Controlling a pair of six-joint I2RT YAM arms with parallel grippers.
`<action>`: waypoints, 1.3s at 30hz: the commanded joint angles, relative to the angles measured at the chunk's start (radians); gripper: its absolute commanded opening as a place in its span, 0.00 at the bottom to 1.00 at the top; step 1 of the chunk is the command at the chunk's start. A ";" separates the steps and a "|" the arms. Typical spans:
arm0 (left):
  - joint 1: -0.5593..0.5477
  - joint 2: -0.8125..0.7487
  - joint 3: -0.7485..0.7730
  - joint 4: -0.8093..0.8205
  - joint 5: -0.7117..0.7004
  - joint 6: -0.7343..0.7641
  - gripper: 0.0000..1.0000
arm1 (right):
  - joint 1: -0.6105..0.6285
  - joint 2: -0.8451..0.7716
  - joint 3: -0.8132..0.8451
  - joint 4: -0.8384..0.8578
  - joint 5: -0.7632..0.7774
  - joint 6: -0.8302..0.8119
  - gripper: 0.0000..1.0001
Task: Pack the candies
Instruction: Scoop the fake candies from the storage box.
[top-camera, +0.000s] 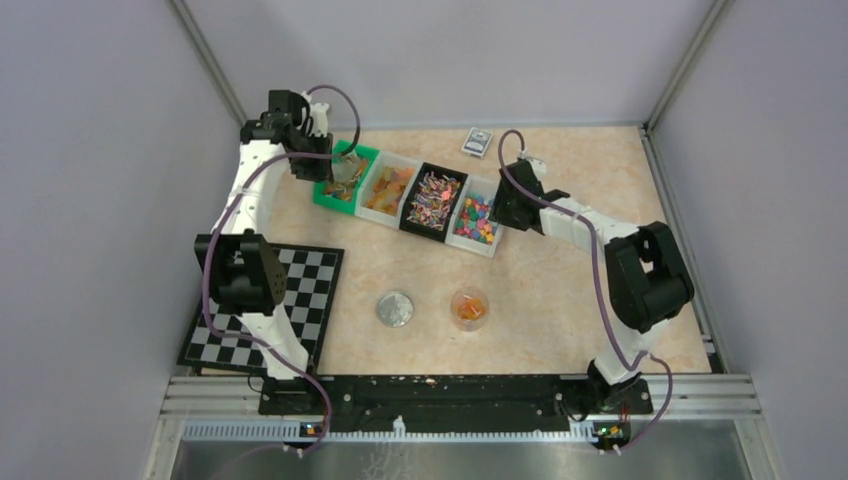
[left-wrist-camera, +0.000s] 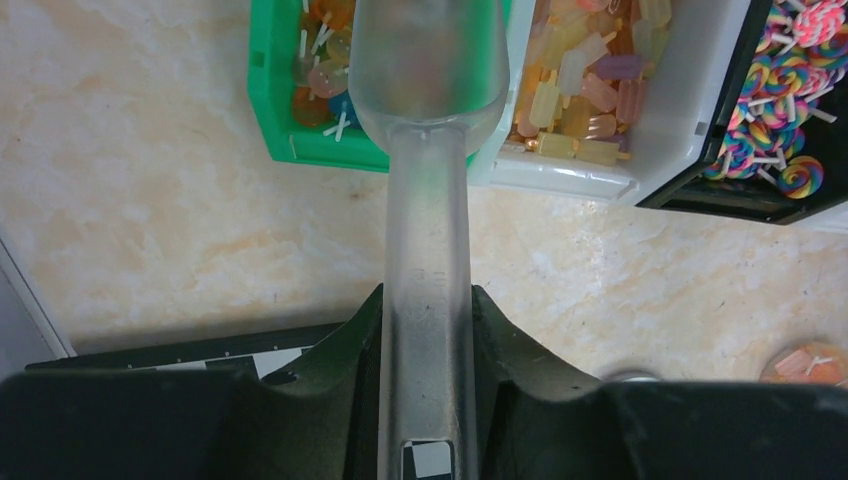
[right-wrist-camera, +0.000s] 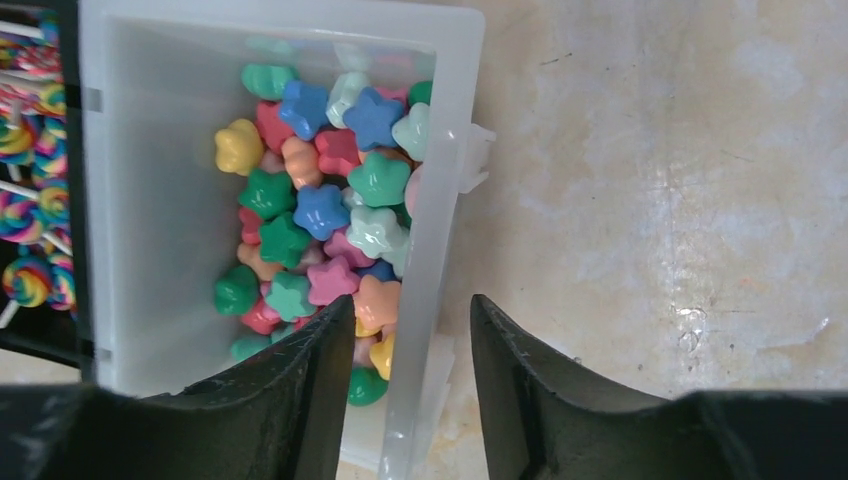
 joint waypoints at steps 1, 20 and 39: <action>0.000 0.019 0.040 -0.062 -0.021 0.038 0.00 | 0.008 0.028 0.056 0.003 0.015 -0.039 0.43; 0.001 0.079 0.018 -0.132 -0.176 0.061 0.00 | 0.008 0.023 0.033 0.043 -0.007 -0.120 0.00; -0.024 0.002 -0.343 0.354 0.025 0.158 0.00 | 0.008 0.014 -0.028 0.138 -0.058 -0.181 0.00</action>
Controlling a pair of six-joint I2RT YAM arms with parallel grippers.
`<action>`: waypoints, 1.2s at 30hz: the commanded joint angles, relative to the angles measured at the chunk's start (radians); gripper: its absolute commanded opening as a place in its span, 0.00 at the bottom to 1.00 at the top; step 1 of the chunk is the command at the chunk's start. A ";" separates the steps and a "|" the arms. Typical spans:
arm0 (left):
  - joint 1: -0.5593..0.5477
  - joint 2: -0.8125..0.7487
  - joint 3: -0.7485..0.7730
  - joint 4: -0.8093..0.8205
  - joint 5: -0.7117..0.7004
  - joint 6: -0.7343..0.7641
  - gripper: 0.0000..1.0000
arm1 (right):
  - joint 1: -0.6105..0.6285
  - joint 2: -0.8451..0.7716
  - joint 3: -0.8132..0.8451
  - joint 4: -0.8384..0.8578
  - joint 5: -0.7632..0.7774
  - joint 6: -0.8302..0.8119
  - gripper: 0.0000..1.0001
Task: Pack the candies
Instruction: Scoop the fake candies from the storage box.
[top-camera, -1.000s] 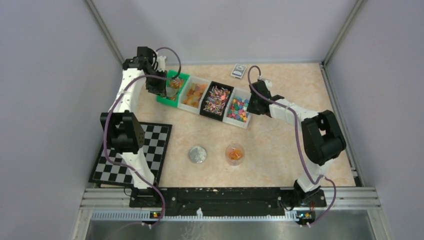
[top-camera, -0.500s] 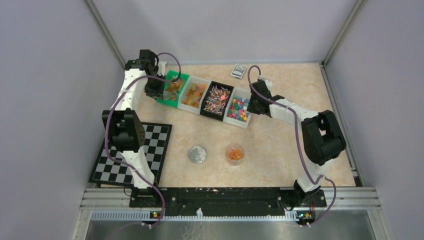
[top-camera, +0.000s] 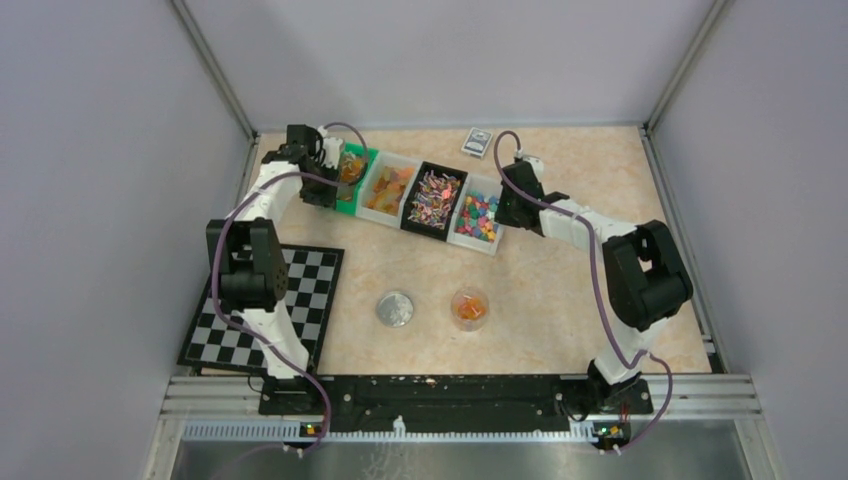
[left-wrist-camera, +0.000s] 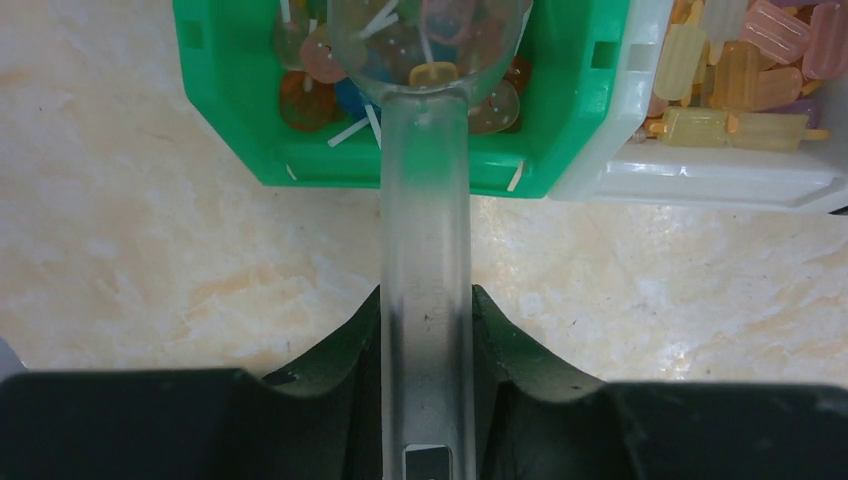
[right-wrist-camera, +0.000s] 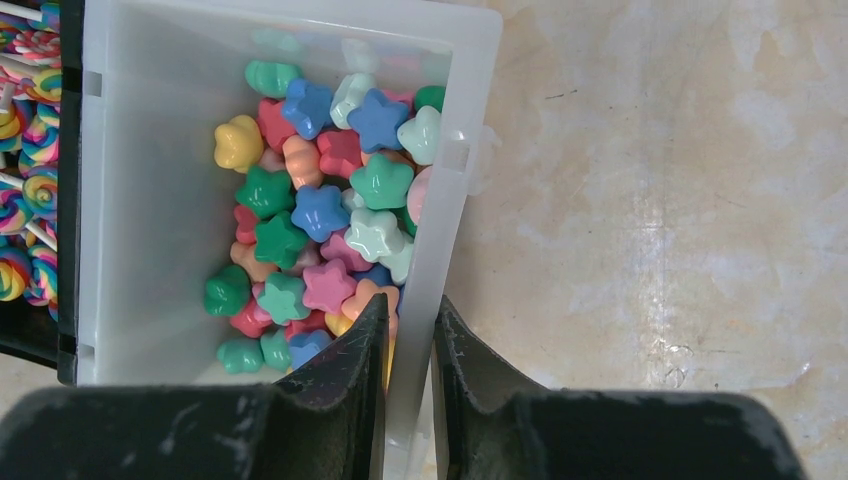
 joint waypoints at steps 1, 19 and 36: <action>-0.012 -0.047 -0.077 0.134 0.086 0.036 0.00 | 0.011 -0.015 -0.015 0.076 -0.054 -0.087 0.00; -0.012 -0.171 -0.279 0.284 0.073 0.016 0.00 | 0.011 -0.029 -0.020 0.111 -0.082 -0.081 0.00; -0.011 -0.334 -0.387 0.368 0.075 -0.050 0.00 | 0.011 -0.070 0.007 0.121 -0.109 -0.074 0.00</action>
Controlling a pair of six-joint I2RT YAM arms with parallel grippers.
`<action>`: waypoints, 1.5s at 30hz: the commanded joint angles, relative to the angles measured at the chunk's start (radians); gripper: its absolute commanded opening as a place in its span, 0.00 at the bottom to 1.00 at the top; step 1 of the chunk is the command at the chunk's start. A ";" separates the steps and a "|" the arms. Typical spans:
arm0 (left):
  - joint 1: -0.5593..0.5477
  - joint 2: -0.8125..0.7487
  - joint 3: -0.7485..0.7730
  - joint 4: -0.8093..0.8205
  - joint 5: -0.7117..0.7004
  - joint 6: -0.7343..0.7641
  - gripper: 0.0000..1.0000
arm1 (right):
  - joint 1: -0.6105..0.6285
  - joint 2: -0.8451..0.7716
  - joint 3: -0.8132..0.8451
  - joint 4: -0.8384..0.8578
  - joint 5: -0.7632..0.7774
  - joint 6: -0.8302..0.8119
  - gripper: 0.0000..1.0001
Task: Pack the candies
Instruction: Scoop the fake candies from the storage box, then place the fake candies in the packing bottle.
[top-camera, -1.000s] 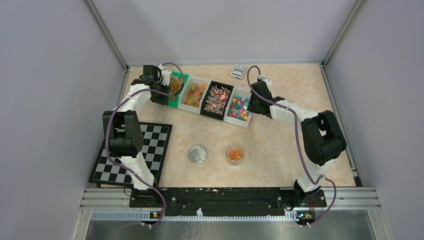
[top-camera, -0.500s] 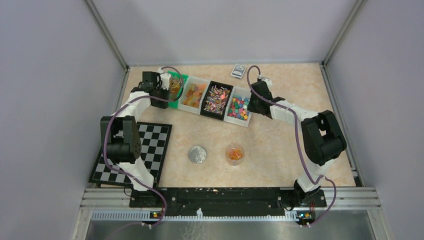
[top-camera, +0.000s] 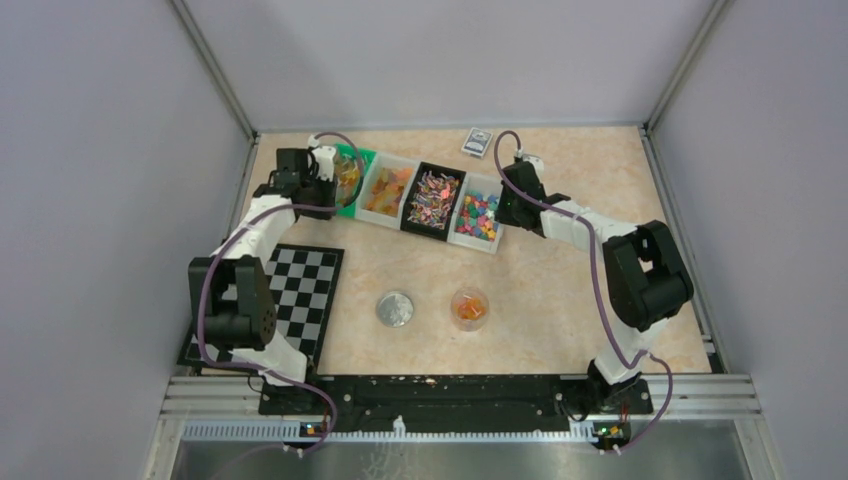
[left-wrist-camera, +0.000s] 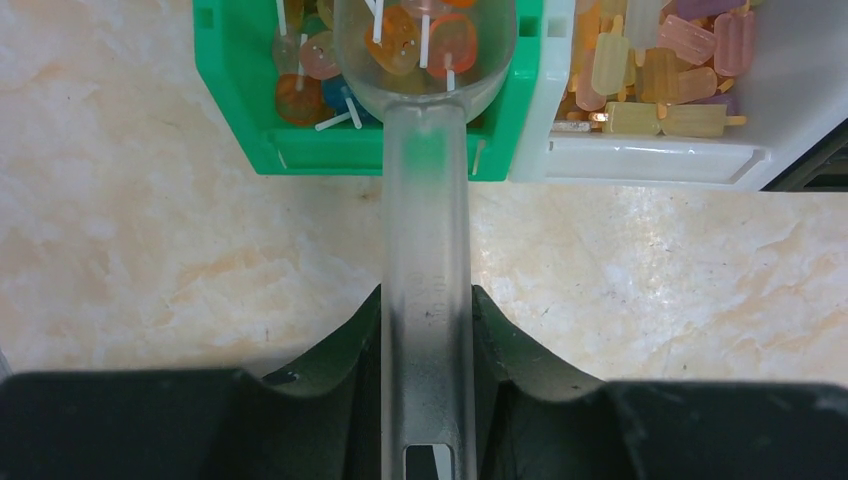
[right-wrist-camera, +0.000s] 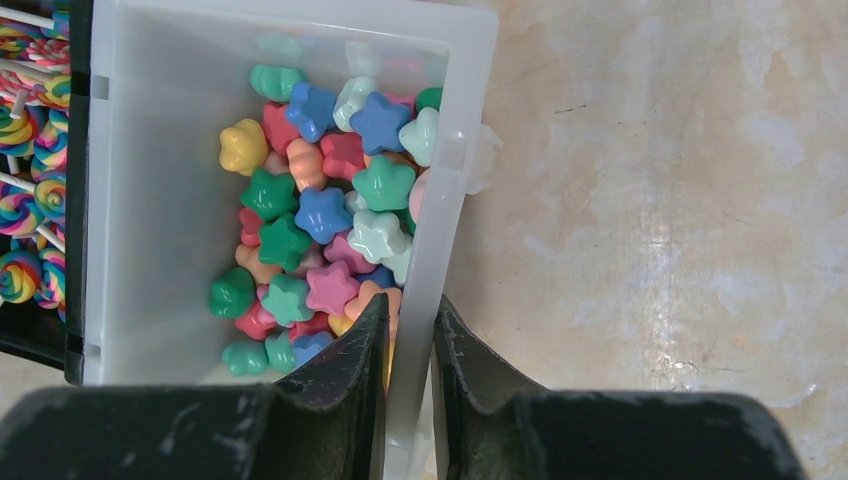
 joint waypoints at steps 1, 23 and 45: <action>-0.014 -0.067 -0.036 0.060 0.031 -0.023 0.00 | 0.018 -0.069 0.023 0.073 -0.090 -0.058 0.00; -0.015 -0.286 -0.123 0.123 0.078 -0.032 0.00 | 0.018 -0.152 0.008 0.085 -0.120 -0.021 0.26; -0.046 -0.342 -0.139 0.128 0.118 -0.030 0.00 | 0.018 -0.239 -0.009 0.044 -0.081 -0.029 0.63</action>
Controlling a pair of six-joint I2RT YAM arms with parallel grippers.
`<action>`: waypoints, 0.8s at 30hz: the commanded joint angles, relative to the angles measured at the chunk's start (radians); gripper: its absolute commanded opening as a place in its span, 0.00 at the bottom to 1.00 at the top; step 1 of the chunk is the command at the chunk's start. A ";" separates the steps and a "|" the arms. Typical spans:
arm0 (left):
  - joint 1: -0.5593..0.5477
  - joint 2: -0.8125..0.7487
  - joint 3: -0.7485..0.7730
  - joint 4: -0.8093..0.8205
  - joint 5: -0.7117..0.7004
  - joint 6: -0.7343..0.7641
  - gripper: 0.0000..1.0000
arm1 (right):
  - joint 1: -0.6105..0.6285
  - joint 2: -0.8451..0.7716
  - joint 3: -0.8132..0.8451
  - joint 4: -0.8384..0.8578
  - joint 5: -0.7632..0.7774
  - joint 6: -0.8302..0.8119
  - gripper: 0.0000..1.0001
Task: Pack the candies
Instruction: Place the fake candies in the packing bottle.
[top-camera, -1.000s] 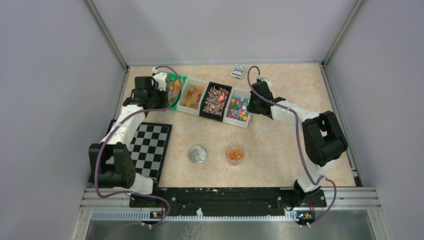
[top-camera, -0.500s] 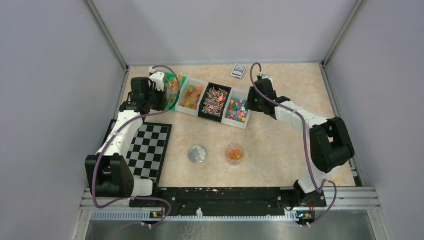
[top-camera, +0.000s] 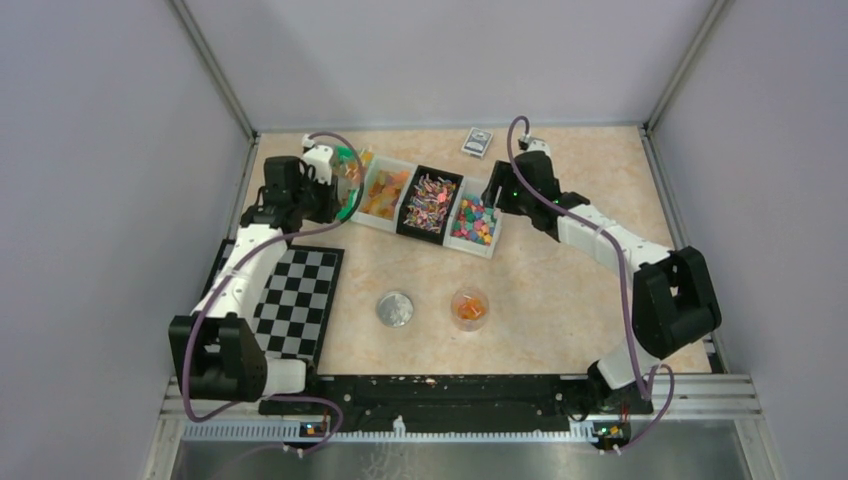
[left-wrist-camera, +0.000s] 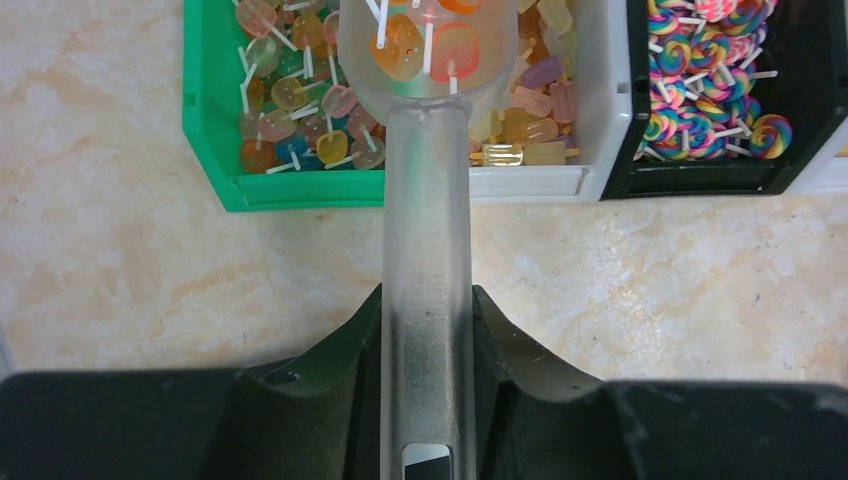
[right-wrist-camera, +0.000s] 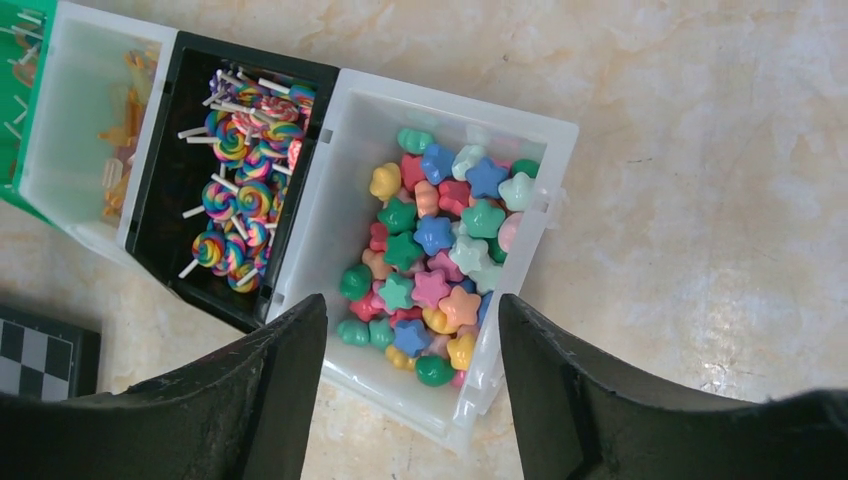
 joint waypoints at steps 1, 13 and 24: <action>-0.023 -0.066 0.005 0.060 0.037 -0.003 0.00 | 0.009 -0.068 0.003 0.026 0.007 -0.010 0.64; -0.137 -0.267 -0.092 0.126 0.190 0.021 0.00 | 0.009 -0.147 -0.040 0.024 0.025 -0.009 0.73; -0.273 -0.395 -0.116 0.013 0.316 0.017 0.00 | 0.001 -0.239 -0.084 0.041 0.066 0.014 0.73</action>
